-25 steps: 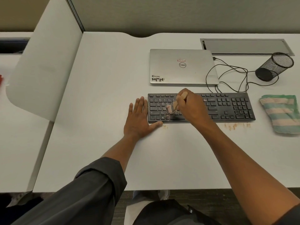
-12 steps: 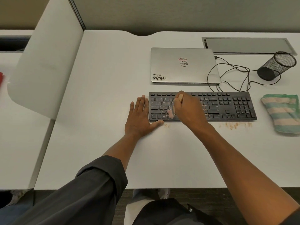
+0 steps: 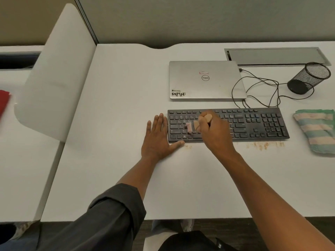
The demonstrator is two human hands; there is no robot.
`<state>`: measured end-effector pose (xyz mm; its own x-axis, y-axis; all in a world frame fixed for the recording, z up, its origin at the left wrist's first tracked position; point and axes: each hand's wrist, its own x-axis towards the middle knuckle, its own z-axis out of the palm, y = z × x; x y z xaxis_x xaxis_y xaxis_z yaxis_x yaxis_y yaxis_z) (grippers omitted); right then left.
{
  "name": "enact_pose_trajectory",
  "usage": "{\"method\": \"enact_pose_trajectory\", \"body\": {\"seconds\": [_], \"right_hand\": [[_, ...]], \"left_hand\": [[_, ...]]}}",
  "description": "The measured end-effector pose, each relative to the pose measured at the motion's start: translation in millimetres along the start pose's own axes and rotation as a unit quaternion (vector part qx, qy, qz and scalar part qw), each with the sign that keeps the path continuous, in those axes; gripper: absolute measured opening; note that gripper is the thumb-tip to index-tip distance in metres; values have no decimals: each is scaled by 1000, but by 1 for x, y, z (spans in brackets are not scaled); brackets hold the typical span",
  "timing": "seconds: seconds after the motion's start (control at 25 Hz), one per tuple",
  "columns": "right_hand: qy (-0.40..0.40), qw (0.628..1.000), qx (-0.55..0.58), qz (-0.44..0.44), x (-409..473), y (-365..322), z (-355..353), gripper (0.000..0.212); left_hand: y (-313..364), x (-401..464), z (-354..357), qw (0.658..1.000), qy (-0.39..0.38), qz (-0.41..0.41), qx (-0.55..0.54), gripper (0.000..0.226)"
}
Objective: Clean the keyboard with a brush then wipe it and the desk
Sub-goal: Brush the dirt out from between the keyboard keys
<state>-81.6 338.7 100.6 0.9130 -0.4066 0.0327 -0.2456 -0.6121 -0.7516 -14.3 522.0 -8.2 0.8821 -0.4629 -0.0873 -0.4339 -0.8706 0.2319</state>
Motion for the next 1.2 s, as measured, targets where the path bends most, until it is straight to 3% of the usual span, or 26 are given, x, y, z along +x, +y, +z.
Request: {"method": "enact_pose_trajectory", "body": {"seconds": [0.2, 0.4, 0.64, 0.92, 1.08, 1.2], "right_hand": [[-35, 999, 21, 25, -23, 7, 10, 20], [-6, 998, 64, 20, -28, 2, -2, 15], [-65, 997, 11, 38, -29, -12, 9, 16], [-43, 998, 4, 40, -20, -18, 9, 15], [-62, 994, -67, 54, -9, -25, 9, 20], [-30, 997, -49, 42, 4, -33, 4, 21]], "left_hand": [[0, -1, -2, 1000, -4, 2, 2, 120], [1, -2, -5, 1000, -10, 3, 4, 120], [-1, -1, -7, 1000, -22, 9, 8, 120], [-2, 0, -7, 1000, -20, 10, -4, 122], [-3, -1, -7, 1000, -19, 13, -8, 122], [-3, 0, -7, 1000, -18, 13, -16, 121]]}}
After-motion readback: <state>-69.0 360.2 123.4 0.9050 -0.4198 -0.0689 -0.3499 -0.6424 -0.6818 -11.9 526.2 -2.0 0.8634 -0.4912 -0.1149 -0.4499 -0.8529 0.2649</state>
